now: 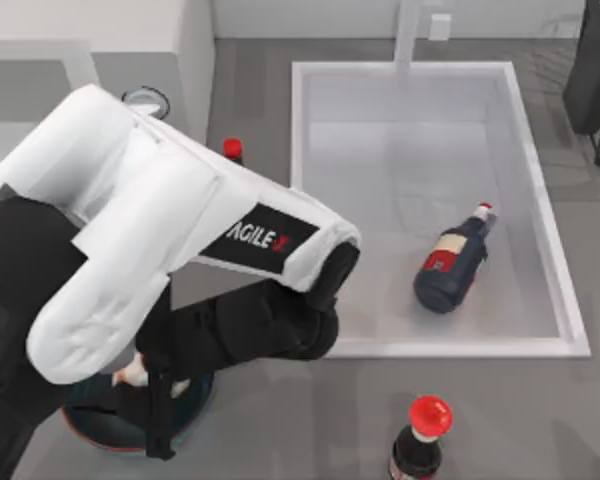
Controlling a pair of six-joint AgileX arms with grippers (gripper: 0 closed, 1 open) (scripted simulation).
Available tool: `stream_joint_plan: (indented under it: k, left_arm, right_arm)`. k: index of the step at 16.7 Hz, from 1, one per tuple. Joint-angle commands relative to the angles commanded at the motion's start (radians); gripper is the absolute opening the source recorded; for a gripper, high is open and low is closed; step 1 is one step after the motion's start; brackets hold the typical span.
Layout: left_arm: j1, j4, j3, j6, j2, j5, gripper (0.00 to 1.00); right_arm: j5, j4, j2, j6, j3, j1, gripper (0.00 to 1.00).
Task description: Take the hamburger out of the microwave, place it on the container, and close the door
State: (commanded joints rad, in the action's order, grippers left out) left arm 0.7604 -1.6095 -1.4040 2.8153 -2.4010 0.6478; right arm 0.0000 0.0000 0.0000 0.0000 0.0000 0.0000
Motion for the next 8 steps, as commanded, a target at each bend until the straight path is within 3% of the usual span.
stream_joint_plan:
  k: [6, 8]
  left_arm:
    - [0.0, 0.0, 0.0, 0.0, 0.0, 0.0, 0.98]
    - [0.0, 0.0, 0.0, 0.0, 0.0, 0.0, 1.0]
  right_arm:
    - [0.0, 0.0, 0.0, 0.0, 0.0, 0.0, 1.0]
    - [0.0, 0.0, 0.0, 0.0, 0.0, 0.0, 1.0]
